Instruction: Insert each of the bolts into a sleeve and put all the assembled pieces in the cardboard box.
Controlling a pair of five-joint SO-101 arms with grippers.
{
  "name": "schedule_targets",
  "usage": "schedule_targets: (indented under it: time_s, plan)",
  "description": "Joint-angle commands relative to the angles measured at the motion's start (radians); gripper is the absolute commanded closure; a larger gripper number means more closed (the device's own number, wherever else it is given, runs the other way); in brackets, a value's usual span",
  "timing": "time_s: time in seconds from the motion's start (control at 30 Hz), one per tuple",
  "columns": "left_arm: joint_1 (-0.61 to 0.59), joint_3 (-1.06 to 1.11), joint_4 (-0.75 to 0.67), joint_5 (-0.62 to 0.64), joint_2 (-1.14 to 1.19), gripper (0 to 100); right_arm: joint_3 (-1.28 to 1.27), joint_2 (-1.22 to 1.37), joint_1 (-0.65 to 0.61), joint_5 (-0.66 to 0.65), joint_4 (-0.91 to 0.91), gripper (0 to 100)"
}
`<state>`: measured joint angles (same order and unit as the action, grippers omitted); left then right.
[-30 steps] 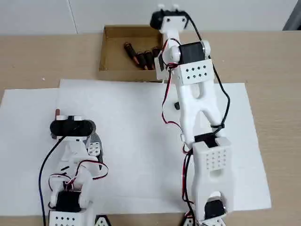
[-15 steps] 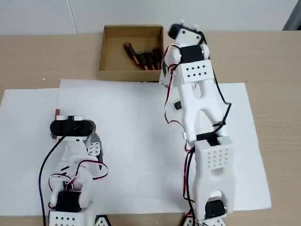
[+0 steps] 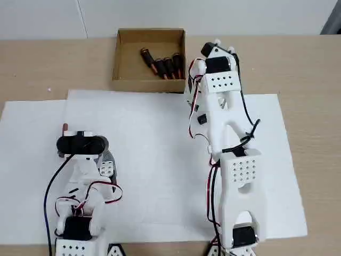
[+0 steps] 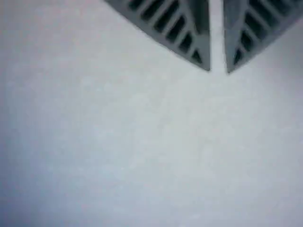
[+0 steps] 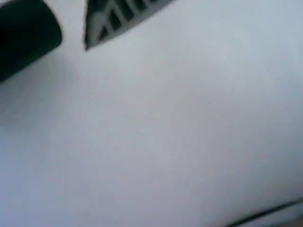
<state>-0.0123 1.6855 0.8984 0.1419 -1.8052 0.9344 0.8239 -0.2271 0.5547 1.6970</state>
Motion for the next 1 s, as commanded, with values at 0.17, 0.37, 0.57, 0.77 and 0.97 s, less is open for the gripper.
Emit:
schedule_targets:
  time_s: [0.17,0.37,0.57,0.77,0.97]
  plan:
    - [0.002,-0.004,-0.020,-0.005,-0.011,99,0.006,0.056,0.012,0.011,-0.004,82.2]
    - [0.002,-0.004,-0.020,-0.005,-0.011,99,0.008,0.093,0.030,0.011,-0.012,82.3]
    - [0.002,-0.004,-0.020,-0.005,-0.011,99,0.009,0.102,0.041,0.011,-0.012,82.4]
    - [0.003,-0.004,-0.020,-0.005,-0.011,99,0.011,0.099,0.048,0.011,-0.024,96.9]
    - [0.003,-0.004,-0.020,-0.005,-0.011,99,0.011,0.099,0.056,0.011,-0.019,98.8]
